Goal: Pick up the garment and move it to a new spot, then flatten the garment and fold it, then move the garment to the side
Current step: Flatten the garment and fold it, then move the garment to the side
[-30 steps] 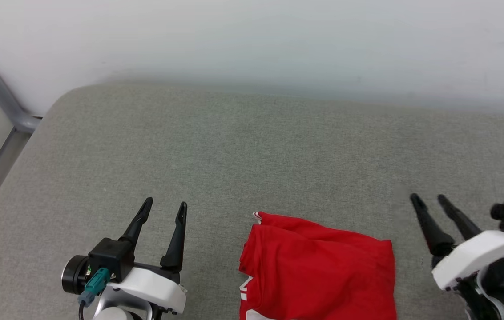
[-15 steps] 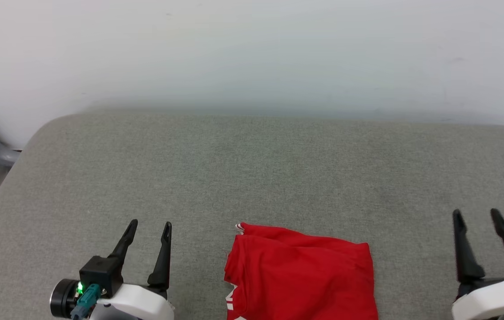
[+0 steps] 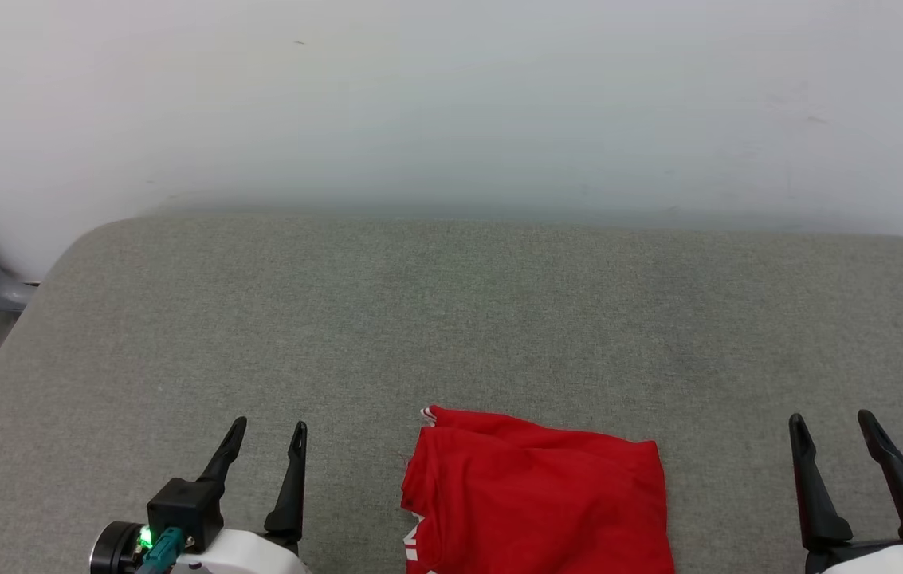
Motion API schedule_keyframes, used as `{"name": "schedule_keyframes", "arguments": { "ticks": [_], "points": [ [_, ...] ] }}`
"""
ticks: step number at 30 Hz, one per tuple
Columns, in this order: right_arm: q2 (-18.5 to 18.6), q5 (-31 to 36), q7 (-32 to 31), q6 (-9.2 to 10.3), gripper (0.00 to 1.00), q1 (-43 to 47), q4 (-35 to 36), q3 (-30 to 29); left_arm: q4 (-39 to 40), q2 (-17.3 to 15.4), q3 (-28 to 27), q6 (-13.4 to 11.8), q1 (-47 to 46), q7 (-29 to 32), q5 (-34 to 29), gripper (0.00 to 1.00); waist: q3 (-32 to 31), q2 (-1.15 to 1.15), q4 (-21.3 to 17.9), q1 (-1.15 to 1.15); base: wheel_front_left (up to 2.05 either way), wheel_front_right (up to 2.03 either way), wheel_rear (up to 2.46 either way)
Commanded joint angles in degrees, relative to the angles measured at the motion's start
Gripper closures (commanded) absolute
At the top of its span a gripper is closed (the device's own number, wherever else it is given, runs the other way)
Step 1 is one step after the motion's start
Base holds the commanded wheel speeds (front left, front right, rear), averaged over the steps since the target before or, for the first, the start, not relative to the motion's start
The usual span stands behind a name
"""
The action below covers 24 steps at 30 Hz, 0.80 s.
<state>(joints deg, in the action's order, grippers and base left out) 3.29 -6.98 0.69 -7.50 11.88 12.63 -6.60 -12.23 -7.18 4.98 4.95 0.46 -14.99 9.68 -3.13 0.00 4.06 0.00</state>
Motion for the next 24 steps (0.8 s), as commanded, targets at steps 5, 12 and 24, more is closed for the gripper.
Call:
{"name": "schedule_keyframes", "arguments": {
  "ticks": [5,12,24],
  "points": [
    [-0.4,0.3,-1.2,0.02,0.00,1.1,1.4,-0.2,0.7,0.1,-0.3,-0.1,-0.2,-0.2,-1.0,0.00,-0.1,0.00,0.1,0.00,0.00,0.00,0.00],
    [-0.5,-3.1,-4.2,0.02,0.00,1.5,0.9,-1.5,1.2,0.3,-0.3,0.1,-0.9,-0.2,-1.5,0.00,0.0,0.00,0.6,0.00,0.00,0.00,0.00],
    [2.3,-21.4,-17.8,0.02,0.00,0.4,-11.9,-8.8,3.5,1.7,-0.1,1.0,-2.9,-0.2,-0.8,0.00,3.0,0.00,4.8,0.00,0.00,0.00,0.00]
  ]
}}
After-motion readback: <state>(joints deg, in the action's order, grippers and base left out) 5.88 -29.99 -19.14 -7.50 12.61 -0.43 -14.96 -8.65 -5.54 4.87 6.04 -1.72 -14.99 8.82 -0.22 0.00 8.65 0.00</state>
